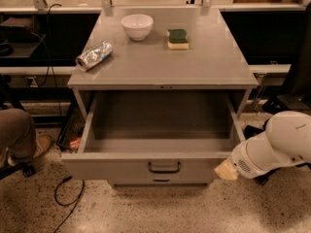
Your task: Close top drawer
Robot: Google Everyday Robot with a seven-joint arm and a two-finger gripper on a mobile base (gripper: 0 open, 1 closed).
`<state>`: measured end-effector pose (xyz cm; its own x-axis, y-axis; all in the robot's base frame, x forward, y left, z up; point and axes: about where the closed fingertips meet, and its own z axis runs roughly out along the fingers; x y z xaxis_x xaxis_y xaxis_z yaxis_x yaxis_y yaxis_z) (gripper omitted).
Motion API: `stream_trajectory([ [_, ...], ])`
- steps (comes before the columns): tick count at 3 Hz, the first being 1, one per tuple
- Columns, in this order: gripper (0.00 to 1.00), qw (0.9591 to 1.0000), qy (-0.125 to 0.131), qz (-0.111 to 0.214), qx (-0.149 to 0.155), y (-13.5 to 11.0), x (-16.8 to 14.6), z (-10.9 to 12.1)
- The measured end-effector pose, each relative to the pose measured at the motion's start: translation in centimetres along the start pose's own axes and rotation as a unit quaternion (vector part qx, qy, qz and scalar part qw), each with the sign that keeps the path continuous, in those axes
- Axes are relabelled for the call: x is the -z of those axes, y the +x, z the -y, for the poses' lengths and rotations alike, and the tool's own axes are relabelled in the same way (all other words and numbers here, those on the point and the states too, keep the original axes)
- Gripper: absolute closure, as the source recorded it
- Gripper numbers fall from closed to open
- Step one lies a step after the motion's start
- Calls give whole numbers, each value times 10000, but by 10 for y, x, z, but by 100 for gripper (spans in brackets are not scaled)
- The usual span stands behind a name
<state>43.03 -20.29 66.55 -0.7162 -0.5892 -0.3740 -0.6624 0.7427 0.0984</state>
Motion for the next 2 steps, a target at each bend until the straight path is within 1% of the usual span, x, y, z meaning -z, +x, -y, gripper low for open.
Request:
stream_trajectory([
  [1, 100, 9986, 109, 414, 307, -40, -8, 5],
  [2, 100, 9949, 40, 761, 654, -108, -52, 19],
])
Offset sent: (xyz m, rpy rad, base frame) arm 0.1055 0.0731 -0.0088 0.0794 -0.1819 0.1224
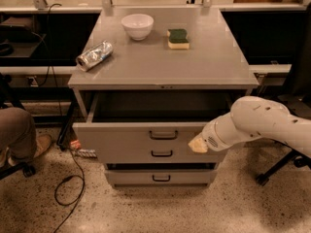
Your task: Close top drawer
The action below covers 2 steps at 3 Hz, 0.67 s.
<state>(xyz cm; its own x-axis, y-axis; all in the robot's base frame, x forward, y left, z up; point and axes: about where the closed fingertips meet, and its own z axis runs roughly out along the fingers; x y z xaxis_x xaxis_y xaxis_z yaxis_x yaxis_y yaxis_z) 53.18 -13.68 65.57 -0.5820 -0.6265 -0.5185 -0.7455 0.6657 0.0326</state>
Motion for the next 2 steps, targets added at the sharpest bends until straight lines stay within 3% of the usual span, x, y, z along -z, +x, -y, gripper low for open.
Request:
stream_trajectory([
  [2, 100, 9996, 209, -92, 146, 7, -2, 24],
])
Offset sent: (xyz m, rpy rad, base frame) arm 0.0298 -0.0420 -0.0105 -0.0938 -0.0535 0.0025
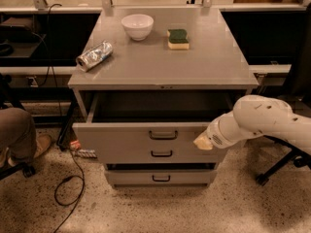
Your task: Close top drawer
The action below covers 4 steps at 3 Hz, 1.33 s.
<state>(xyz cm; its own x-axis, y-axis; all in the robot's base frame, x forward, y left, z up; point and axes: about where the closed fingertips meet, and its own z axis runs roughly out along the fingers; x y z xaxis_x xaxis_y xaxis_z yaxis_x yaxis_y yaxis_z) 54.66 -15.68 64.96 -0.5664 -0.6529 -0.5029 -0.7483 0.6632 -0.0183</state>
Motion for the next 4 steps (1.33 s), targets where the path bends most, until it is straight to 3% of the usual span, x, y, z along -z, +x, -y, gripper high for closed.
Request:
stream_trajectory([
  [2, 100, 9981, 574, -169, 176, 13, -4, 62],
  [3, 100, 9966, 779, -82, 263, 6, -7, 83],
  [4, 100, 9966, 779, -82, 263, 6, -7, 83],
])
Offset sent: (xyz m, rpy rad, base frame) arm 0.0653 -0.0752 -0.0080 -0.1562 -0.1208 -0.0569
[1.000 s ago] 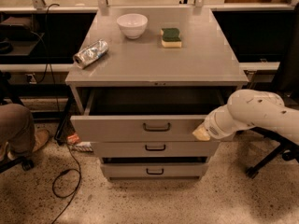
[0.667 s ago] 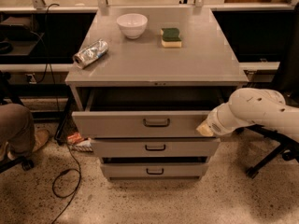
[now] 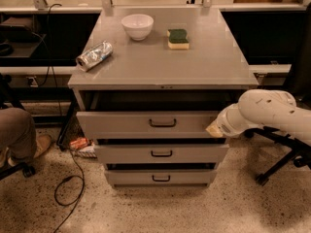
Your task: Close top drawer
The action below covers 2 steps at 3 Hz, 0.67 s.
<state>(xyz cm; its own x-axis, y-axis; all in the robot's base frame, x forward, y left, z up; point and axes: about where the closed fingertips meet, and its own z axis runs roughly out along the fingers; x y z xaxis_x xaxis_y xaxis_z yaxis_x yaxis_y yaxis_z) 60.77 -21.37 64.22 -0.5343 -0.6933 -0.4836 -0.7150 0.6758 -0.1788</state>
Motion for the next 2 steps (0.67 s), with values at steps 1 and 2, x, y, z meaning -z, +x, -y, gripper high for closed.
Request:
stream_trajectory([
  [1, 100, 9999, 35, 100, 16, -8, -5, 9],
  [2, 100, 9997, 46, 229, 20, -17, -13, 19],
])
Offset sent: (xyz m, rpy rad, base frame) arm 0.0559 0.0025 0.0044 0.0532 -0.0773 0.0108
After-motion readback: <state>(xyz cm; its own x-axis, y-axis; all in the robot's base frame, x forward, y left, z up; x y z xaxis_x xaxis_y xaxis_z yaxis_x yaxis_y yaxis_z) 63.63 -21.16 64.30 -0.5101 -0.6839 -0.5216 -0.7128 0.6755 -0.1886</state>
